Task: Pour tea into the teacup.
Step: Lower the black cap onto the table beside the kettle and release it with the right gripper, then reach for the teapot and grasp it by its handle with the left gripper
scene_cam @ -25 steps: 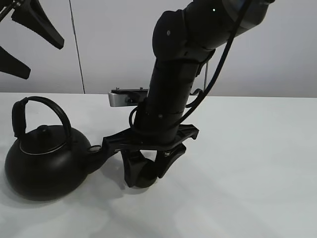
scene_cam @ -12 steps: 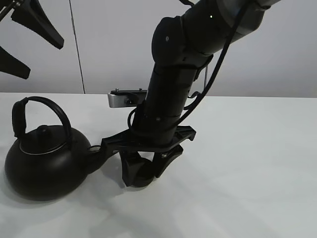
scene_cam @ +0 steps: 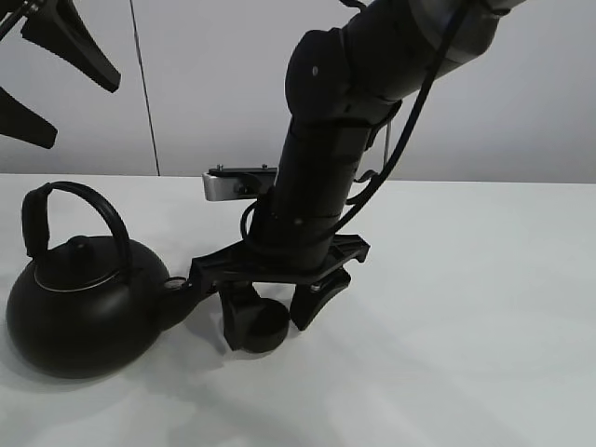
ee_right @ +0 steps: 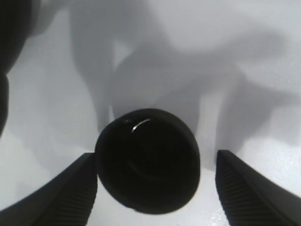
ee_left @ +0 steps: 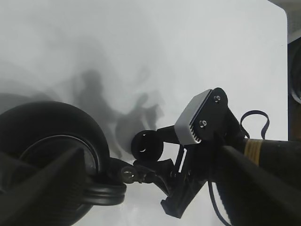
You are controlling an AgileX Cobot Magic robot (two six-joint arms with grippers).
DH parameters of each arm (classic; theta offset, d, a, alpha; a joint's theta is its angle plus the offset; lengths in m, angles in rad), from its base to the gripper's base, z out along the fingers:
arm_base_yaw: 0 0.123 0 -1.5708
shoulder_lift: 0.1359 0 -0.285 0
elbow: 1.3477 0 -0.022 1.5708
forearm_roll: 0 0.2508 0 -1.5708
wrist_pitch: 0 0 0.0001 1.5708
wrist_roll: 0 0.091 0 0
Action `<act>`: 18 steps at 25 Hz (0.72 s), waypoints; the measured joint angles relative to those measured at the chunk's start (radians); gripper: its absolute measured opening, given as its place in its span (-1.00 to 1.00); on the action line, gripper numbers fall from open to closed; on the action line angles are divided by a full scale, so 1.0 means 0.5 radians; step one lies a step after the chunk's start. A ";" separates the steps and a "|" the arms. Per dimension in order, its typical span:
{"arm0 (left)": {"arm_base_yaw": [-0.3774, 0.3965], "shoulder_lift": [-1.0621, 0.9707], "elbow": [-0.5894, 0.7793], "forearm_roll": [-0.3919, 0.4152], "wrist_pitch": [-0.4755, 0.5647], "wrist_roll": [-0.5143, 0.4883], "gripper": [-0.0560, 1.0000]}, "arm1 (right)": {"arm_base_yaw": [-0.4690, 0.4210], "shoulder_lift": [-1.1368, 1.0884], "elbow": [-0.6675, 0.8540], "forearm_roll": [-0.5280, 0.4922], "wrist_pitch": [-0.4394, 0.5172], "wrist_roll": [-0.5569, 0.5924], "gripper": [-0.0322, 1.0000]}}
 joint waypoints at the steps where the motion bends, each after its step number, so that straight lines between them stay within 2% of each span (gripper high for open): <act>1: 0.000 0.000 0.000 0.000 0.000 0.000 0.15 | 0.000 -0.009 0.000 0.000 0.000 0.000 0.02; 9: 0.000 0.000 0.000 0.000 0.000 0.000 0.15 | 0.000 -0.098 0.000 -0.024 0.015 0.000 0.02; 13: 0.000 0.000 0.000 0.000 0.000 0.000 0.15 | -0.006 -0.147 0.000 -0.108 0.037 0.022 0.02; 18: 0.000 0.000 0.000 0.000 0.000 0.000 0.15 | -0.096 -0.223 0.000 -0.226 0.069 0.124 0.02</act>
